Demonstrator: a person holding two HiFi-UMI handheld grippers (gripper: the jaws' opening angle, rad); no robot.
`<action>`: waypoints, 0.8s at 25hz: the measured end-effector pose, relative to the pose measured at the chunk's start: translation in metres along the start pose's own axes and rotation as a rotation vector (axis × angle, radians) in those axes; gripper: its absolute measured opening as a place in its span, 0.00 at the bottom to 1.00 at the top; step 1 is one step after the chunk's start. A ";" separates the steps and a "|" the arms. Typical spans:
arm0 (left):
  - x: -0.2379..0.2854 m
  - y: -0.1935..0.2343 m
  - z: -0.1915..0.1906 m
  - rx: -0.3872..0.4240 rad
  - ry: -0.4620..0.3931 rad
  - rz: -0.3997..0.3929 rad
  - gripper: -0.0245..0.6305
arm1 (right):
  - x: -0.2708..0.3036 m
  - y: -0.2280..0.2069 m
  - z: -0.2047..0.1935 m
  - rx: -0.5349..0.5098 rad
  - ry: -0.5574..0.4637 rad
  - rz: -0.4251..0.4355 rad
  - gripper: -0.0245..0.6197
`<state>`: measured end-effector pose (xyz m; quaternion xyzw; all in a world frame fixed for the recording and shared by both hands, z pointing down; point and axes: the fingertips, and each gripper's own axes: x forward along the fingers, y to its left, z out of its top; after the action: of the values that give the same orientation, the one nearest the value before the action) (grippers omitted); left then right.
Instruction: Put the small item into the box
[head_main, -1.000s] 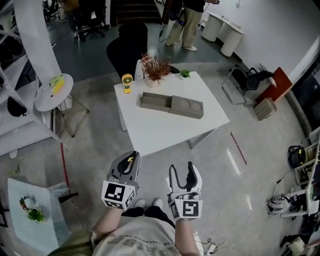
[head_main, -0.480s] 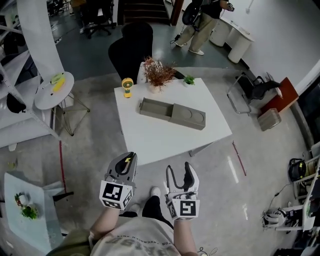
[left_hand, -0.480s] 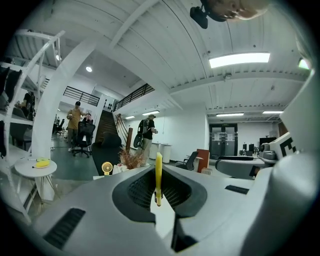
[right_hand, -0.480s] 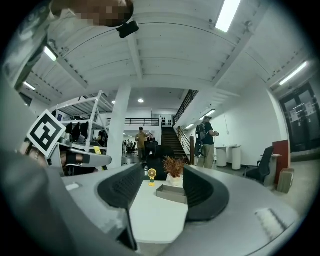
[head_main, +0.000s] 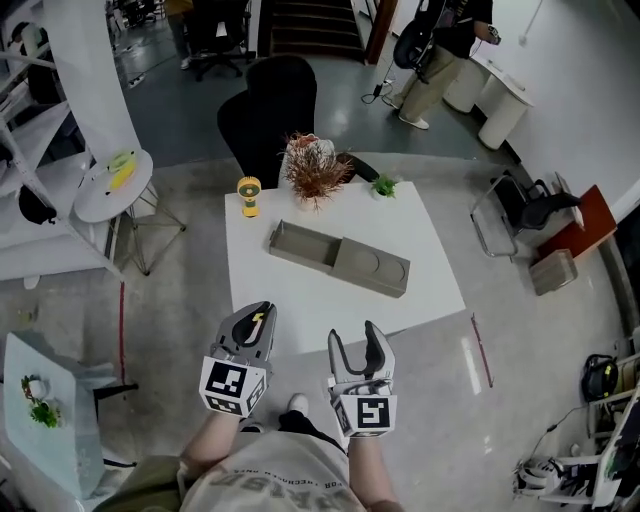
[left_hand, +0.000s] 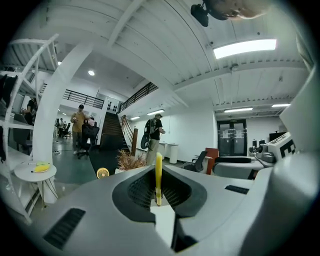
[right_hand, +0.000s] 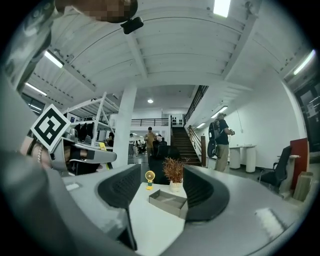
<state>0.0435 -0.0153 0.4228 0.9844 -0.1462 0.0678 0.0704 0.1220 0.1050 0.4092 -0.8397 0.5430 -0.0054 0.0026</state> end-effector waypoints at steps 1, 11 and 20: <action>0.008 -0.001 0.000 -0.001 0.002 0.010 0.08 | 0.006 -0.007 0.000 0.004 -0.002 0.013 0.43; 0.061 -0.012 -0.007 0.005 0.039 0.093 0.08 | 0.037 -0.050 -0.020 -0.002 0.064 0.155 0.43; 0.077 -0.012 -0.029 -0.042 0.107 0.090 0.08 | 0.044 -0.055 -0.047 0.056 0.072 0.188 0.43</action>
<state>0.1163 -0.0211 0.4613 0.9701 -0.1878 0.1205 0.0954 0.1899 0.0879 0.4567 -0.7838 0.6189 -0.0507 0.0071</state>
